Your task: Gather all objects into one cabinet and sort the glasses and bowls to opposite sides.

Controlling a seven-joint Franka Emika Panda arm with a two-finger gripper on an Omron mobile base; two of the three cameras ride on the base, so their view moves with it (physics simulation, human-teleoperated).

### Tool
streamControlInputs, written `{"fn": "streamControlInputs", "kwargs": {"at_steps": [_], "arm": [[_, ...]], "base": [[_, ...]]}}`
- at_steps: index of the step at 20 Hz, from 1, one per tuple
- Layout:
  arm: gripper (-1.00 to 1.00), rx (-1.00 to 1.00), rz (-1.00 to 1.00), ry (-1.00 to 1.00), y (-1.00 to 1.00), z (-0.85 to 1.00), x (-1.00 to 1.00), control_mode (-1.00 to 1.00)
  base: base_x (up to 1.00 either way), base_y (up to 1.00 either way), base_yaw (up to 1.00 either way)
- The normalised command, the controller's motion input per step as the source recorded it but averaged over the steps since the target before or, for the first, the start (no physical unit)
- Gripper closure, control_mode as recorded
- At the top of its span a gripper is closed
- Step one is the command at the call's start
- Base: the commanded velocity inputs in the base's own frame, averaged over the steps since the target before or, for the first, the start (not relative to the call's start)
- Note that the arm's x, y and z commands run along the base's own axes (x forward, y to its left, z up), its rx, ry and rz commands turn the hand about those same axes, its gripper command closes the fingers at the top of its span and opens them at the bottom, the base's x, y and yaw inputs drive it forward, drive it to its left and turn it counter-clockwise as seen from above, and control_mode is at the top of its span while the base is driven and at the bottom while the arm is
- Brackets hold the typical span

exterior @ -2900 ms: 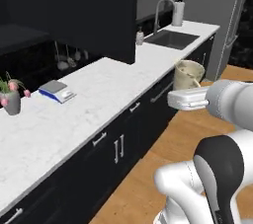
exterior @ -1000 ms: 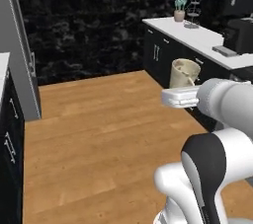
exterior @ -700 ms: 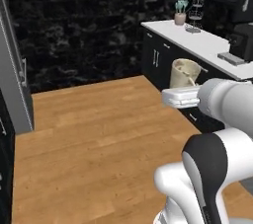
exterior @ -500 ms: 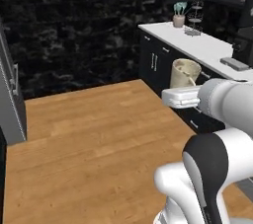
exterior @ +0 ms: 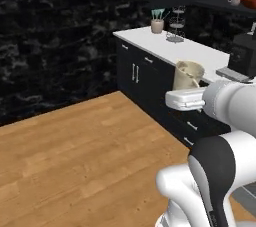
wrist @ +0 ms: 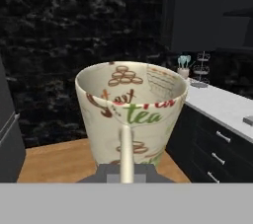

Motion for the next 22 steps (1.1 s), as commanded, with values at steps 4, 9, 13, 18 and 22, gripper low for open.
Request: {"fn": "streamControlInputs", "kwargs": {"at_steps": [4, 9, 13, 18, 22], "arm": [[1.00, 0.00, 0.00, 0.00, 0.00, 0.00, 0.00, 1.00], [1.00, 0.00, 0.00, 0.00, 0.00, 0.00, 0.00, 1.00], [1.00, 0.00, 0.00, 0.00, 0.00, 0.00, 0.00, 1.00], [1.00, 0.00, 0.00, 0.00, 0.00, 0.00, 0.00, 1.00], [1.00, 0.00, 0.00, 0.00, 0.00, 0.00, 0.00, 1.00]], "base": [[0.93, 0.00, -0.54], [0.94, 0.00, -0.56], [1.00, 0.00, -0.49], [1.00, 0.00, -0.38], [0.99, 0.00, -0.34]]}}
